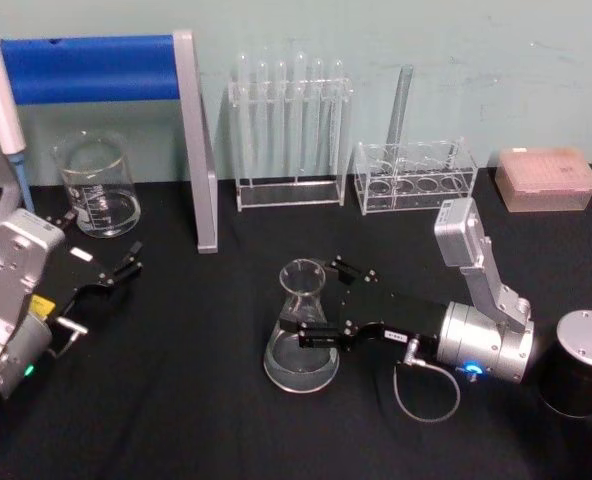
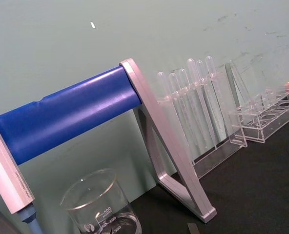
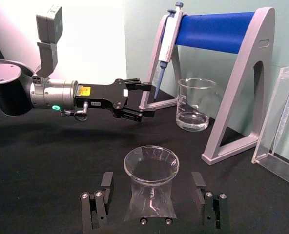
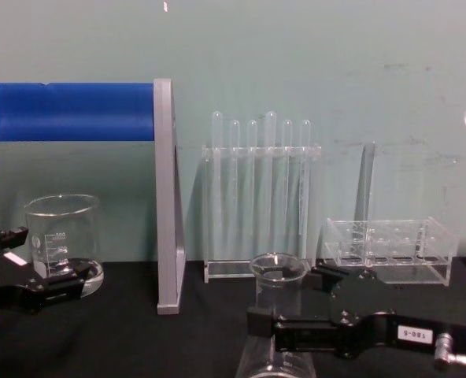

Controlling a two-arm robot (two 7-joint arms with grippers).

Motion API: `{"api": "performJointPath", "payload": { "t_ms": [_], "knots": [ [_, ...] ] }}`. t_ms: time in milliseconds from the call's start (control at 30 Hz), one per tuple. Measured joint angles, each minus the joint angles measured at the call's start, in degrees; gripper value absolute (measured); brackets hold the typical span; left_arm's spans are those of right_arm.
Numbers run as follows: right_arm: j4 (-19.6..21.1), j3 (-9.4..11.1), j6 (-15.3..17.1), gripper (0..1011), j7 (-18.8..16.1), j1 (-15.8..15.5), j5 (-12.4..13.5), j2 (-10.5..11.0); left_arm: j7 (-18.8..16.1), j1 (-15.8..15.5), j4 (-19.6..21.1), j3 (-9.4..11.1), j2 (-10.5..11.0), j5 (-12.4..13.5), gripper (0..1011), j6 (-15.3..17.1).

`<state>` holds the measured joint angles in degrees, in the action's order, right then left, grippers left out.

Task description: Grasp the erlenmeyer flask with one hand, shake it three times, then place it back.

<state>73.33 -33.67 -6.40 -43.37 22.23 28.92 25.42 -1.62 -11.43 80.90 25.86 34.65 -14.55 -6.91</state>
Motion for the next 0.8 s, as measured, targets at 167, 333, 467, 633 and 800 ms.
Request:
{"api": "performJointPath", "payload": {
  "t_ms": [167,333,467,633,800],
  "knots": [
    [0.0,0.0,0.0,1003,0.0,0.0,0.0,0.0,0.0,0.0,0.0,0.0,0.0,0.0,1001,0.0],
    [0.0,0.0,0.0,1002,0.0,0.0,0.0,0.0,0.0,0.0,0.0,0.0,0.0,0.0,1001,0.0],
    [0.0,0.0,0.0,913,0.0,0.0,0.1,0.0,0.0,0.0,0.0,0.0,0.0,0.0,1001,0.0],
    [0.0,0.0,0.0,763,0.0,0.0,0.1,0.0,0.0,0.0,0.0,0.0,0.0,0.0,1001,0.0],
    [0.0,0.0,0.0,626,0.0,0.0,0.1,0.0,0.0,0.0,0.0,0.0,0.0,0.0,1001,0.0]
  ]
}}
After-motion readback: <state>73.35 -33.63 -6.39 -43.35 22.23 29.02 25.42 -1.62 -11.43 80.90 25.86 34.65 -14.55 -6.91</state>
